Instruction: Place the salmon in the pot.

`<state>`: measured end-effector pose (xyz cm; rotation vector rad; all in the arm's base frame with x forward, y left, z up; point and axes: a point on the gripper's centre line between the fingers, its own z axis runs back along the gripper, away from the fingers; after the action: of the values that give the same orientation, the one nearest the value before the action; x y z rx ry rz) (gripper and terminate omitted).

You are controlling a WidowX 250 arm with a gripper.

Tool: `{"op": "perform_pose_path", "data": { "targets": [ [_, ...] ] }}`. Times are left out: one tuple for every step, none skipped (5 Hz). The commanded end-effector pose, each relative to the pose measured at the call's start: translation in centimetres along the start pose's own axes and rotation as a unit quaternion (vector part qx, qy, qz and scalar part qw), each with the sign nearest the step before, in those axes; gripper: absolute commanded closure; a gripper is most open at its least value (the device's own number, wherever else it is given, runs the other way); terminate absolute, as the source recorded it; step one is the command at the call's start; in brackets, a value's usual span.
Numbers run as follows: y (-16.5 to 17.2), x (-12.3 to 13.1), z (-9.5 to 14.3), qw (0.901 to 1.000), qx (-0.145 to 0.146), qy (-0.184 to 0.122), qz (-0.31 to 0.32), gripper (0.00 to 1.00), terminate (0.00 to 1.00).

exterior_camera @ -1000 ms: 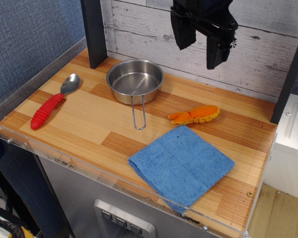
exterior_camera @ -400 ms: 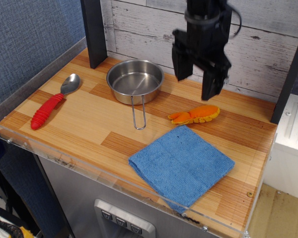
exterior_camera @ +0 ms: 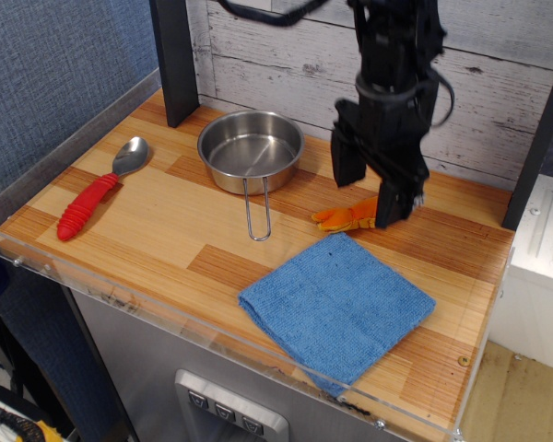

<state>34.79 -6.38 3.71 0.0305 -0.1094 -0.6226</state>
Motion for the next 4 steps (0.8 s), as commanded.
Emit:
{"op": "perform_pose_path", "data": {
  "targets": [
    [0.01,0.87,-2.00,0.9987,0.012,0.010,-0.048,0.00,0.00],
    [0.29,1.32,-2.67,0.9987,0.012,0.018,-0.047,0.00,0.00],
    [0.62,1.46,-2.57,0.9989,0.012,0.014,-0.044,1.00,0.00],
    [0.36,1.26,-2.60,0.9988,0.012,0.012,-0.046,1.00,0.00]
  ]
}}
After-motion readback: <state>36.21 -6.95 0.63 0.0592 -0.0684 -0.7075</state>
